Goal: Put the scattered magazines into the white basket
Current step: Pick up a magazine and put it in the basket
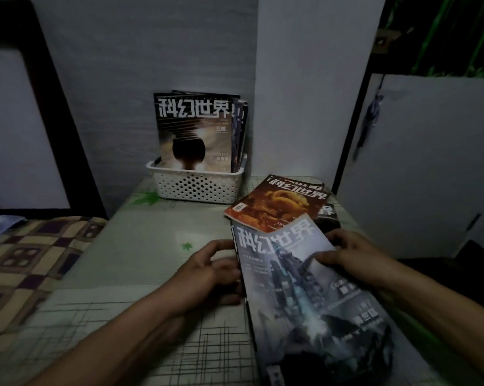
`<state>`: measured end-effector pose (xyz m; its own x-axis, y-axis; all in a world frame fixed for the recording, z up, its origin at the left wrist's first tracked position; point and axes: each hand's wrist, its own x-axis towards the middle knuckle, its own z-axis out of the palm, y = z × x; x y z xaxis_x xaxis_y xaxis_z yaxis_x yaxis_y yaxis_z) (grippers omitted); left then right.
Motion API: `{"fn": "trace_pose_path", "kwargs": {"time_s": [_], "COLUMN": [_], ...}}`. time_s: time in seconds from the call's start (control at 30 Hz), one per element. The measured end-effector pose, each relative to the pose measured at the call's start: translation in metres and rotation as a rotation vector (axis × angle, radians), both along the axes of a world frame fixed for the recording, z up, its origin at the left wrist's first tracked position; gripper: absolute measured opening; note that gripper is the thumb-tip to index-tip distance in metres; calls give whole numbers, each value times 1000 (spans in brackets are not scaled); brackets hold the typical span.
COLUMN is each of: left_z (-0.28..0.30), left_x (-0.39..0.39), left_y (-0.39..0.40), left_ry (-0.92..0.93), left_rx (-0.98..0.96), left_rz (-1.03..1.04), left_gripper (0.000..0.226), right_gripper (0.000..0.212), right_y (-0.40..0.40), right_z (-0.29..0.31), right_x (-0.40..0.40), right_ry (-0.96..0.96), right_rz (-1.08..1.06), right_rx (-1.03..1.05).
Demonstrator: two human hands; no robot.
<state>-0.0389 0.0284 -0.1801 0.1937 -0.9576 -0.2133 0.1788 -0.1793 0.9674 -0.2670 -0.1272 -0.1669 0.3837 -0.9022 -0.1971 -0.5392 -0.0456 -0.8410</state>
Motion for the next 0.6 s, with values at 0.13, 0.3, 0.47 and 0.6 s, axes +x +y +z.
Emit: {"fn": "trace_pose_path", "kwargs": {"time_s": [0.13, 0.3, 0.47, 0.6], "left_z": [15, 58, 76, 37], "left_x": [4, 37, 83, 103], "left_y": [5, -8, -10, -1], "left_ry": [38, -325, -510, -518], "left_rx": [-211, -543, -641, -514], "left_rz": [104, 377, 460, 525], "left_gripper": [37, 50, 46, 42], "right_gripper": [18, 13, 15, 34], "right_y": [15, 21, 11, 12], "right_z": [16, 55, 65, 25], "right_x": [24, 78, 121, 136], "right_ry": [-585, -900, -889, -635], "right_rz": [-97, -5, 104, 250], "right_rx": [-94, -411, -375, -320]}}
